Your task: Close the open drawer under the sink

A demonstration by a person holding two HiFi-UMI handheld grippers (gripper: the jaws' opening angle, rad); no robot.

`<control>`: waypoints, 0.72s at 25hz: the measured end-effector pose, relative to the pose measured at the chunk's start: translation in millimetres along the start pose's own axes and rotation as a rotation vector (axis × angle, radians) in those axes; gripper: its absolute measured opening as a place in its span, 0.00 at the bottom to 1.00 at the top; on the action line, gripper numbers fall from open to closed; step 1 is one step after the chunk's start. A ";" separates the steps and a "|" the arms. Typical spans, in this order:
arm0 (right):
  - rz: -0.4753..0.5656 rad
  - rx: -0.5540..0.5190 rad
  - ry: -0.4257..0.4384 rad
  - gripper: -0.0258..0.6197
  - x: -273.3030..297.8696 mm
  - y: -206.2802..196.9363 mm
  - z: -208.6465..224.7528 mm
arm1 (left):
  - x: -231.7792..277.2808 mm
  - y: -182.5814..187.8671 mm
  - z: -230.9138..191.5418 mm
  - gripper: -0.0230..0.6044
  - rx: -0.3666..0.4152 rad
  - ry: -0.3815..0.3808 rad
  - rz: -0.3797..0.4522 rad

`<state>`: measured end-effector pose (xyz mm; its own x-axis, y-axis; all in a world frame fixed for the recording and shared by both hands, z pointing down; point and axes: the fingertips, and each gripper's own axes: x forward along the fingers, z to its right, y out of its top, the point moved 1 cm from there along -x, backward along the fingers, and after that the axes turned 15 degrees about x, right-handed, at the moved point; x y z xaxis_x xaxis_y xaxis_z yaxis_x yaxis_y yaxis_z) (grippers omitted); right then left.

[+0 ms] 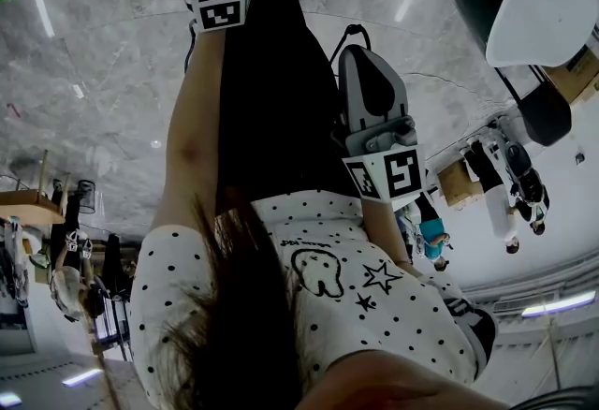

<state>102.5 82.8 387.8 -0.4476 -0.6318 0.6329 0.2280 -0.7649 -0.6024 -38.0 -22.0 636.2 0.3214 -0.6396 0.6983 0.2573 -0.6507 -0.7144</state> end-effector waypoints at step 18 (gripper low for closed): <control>-0.009 0.003 -0.001 0.06 -0.1 -0.6 1.6 | 4.6 10.8 -3.7 0.23 0.000 0.011 0.022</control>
<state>103.8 83.2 388.9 -0.4484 -0.6249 0.6391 0.2269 -0.7711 -0.5949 -37.1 -33.5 631.9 0.3167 -0.6585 0.6827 0.2503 -0.6362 -0.7298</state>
